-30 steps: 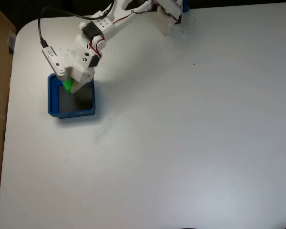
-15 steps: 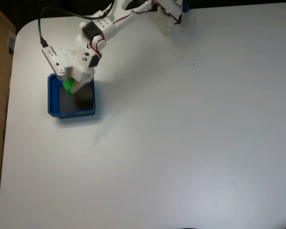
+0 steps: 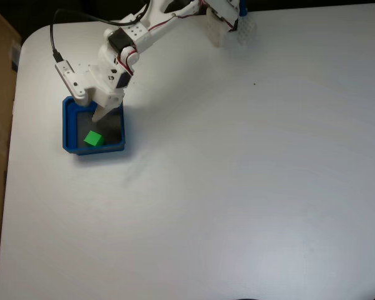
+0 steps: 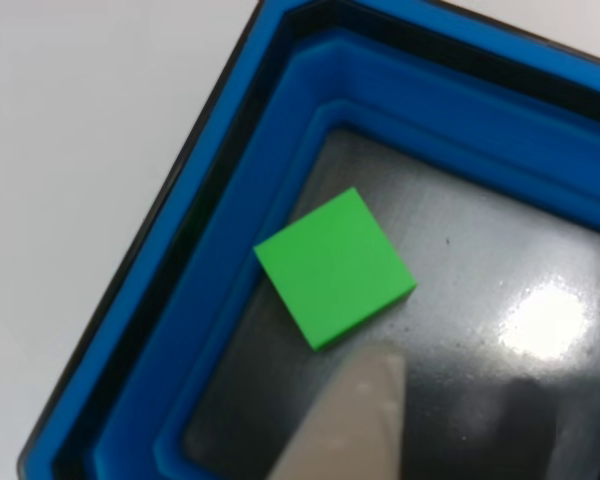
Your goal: Pick up green cube and drop it in the blue box
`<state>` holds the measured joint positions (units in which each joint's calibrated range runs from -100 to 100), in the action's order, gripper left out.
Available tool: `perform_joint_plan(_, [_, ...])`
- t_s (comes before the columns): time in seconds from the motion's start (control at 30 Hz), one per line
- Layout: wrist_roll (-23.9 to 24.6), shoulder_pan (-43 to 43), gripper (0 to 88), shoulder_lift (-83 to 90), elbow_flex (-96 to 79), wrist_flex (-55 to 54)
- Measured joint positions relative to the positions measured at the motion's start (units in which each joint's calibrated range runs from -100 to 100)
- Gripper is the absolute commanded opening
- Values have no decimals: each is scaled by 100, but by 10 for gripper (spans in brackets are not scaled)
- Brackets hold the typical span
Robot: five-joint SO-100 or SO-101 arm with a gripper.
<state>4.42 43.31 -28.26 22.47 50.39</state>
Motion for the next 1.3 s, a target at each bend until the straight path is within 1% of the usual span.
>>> perform_joint_plan(0.17, [0,0,307,0,0,0])
perform_joint_plan(0.73, [0,0,299,58,-170,0])
perform_joint_plan(0.87, [0,0,298,608,-877,0])
perform_joint_plan(1.1, [-10,0,298,2047,-2569,0])
perform_joint_plan(1.3, [-10,0,298,3379,-3688,0])
